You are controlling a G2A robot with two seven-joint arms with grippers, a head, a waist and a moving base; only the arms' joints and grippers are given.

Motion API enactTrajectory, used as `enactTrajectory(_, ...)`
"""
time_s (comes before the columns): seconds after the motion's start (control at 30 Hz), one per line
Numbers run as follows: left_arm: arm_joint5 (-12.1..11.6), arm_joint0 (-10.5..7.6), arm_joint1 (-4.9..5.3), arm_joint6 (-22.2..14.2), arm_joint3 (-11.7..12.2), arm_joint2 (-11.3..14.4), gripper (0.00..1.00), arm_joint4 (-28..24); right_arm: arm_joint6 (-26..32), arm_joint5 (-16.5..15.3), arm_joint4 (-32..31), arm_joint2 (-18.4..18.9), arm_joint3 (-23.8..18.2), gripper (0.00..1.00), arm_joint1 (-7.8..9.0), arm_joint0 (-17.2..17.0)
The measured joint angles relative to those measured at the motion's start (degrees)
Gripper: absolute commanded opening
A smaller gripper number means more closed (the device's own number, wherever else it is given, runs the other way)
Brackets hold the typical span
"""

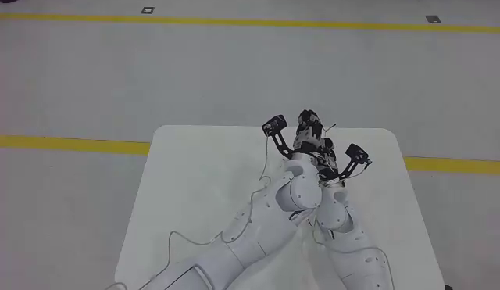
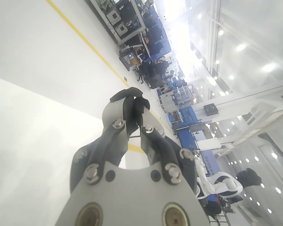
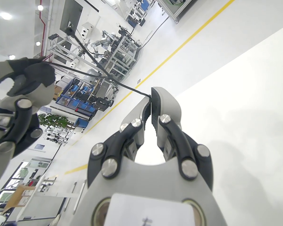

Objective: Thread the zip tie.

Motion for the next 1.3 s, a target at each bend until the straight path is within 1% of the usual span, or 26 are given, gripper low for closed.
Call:
enactTrajectory(0.37,0.1,0.69,0.15,1.2,-1.9,-0.3,0.0,0.2,0.3,-1.4,0.5,0.6,1.4,0.0,0.03,0.5)
enactTrajectory(0.7,1.3,0.69,0.07,2.1,-2.8,0.2,0.0,0.2,0.8,-3.2,1.1,1.5,2.8,0.0,0.17,0.9)
enactTrajectory(1.0,2.1,0.38,-0.06,3.5,-2.8,1.2,0.0,-0.6,1.4,-5.0,1.5,2.4,4.5,0.0,0.39,1.4)
enactTrajectory(1.23,2.5,-0.37,-0.28,4.2,-1.8,2.3,0.0,-1.5,1.6,-5.7,1.7,2.6,5.2,0.0,0.44,1.7)
enactTrajectory(1.3,2.6,-0.6,-0.34,4.5,-1.5,2.5,0.0,-1.7,1.6,-5.8,1.7,2.6,5.3,0.49,0.44,1.8)
